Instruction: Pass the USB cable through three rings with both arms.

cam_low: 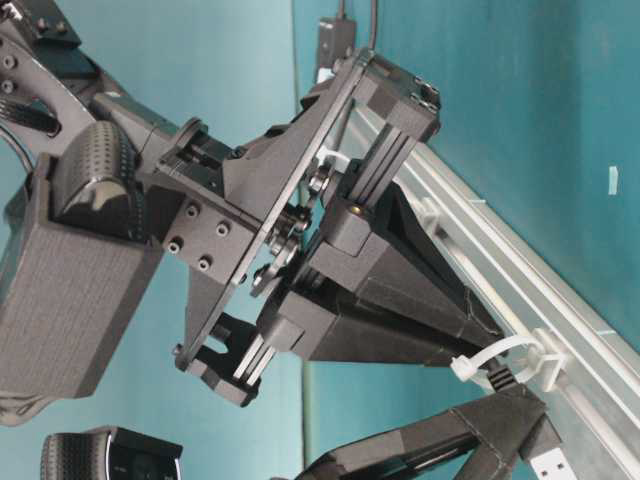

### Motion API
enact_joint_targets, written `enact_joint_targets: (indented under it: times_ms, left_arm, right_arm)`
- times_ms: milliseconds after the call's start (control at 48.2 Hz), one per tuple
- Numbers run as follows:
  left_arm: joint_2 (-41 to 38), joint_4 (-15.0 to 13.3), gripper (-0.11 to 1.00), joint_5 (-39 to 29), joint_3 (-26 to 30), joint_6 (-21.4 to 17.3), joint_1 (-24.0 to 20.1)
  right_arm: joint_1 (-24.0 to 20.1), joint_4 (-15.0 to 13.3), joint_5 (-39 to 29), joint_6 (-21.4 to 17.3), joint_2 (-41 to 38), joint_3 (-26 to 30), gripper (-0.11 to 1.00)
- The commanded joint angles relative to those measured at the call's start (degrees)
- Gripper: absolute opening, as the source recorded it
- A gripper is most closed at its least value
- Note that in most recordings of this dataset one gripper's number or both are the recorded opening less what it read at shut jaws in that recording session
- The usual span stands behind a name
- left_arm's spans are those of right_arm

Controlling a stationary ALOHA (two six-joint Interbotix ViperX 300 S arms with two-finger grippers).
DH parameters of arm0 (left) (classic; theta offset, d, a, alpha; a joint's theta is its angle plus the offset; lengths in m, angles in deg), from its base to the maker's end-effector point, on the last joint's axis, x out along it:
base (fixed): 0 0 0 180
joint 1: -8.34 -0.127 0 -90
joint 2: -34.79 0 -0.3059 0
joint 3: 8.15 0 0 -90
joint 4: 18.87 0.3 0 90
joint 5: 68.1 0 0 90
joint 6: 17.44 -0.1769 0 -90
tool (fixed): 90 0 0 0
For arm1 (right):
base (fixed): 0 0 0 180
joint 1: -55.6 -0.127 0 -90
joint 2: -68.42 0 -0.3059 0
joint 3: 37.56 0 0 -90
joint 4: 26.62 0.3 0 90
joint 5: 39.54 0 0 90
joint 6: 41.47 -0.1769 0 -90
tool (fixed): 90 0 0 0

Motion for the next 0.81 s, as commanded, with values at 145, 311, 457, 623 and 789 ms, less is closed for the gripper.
enact_joint_targets:
  times_ms: [145,311,457,623,789]
  left_arm:
    - [1.58,0.26,0.11,0.26,-0.97,2.11,0.35]
    - [2.55,0.26,0.11,0.26,-2.37,3.08,1.05]
    - [2.81,0.09,0.11,0.35,-2.37,3.25,2.11]
    - [3.25,0.26,0.11,0.35,-2.11,6.42,3.69]
    - [5.45,0.26,0.11,0.09,-2.72,9.32,5.19]
  right_arm:
    - [0.26,0.09,5.98,-8.17,0.70,-0.97,0.89]
    - [0.62,0.09,6.94,-14.68,2.81,-3.96,0.89]
    - [0.70,0.09,6.42,-19.34,5.10,-7.47,0.89]
    - [0.79,0.09,6.06,-22.50,8.09,-9.84,0.89]
    - [1.49,0.09,6.06,-26.28,10.81,-11.69,0.89]
